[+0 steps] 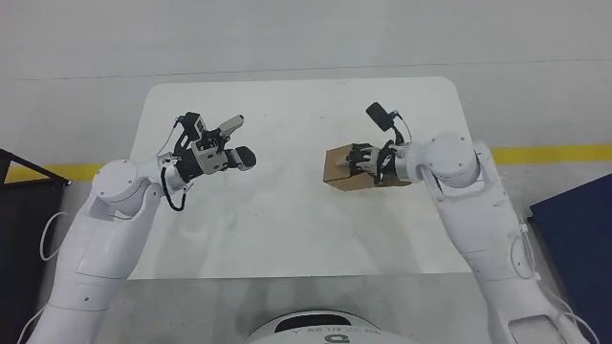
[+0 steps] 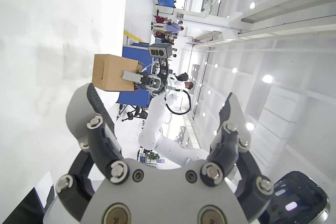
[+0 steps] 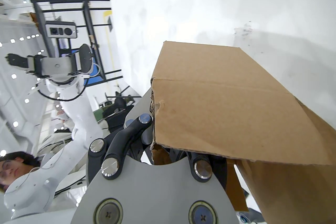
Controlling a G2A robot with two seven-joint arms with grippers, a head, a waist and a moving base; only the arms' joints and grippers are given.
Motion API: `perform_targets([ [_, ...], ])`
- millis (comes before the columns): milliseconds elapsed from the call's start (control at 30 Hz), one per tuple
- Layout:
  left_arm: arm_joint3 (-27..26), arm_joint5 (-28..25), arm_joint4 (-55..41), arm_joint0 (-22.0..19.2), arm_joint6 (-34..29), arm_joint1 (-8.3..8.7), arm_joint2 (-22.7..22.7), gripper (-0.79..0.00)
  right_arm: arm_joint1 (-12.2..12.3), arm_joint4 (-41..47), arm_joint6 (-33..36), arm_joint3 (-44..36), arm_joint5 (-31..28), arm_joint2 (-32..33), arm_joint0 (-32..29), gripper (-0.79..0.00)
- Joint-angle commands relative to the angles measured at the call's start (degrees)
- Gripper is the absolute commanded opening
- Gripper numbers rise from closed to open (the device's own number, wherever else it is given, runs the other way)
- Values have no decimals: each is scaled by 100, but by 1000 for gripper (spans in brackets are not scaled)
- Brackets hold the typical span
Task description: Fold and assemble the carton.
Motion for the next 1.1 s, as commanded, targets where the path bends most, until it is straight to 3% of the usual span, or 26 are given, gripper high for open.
perform_targets([
  [0,-1,2,1,-1,-1,0,0,0,37,-632,157,-131,302,-199,124,-785],
  [133,-1,2,1,-1,-1,0,0,0,40,-1819,157,-44,626,-948,331,-785],
  [200,-1,2,1,-1,-1,0,0,0,1,-1947,183,52,687,-1252,464,-785],
  [233,-1,2,1,-1,-1,0,0,0,-20,-1917,164,93,706,-1350,522,-677],
  [333,-1,2,1,-1,-1,0,0,0,-59,-1956,140,130,725,-1558,679,-462],
  [400,-1,2,1,-1,-1,0,0,0,-69,-1975,139,101,715,-1631,712,-114],
  [433,-1,2,1,-1,-1,0,0,0,-68,-1978,148,62,699,-1648,709,0],
  [733,-1,2,1,-1,-1,0,0,0,-3,-1670,-186,-676,438,-1283,383,0],
  [1067,-1,2,1,-1,-1,0,0,0,107,73,-1605,-1953,-1270,240,-784,0],
])
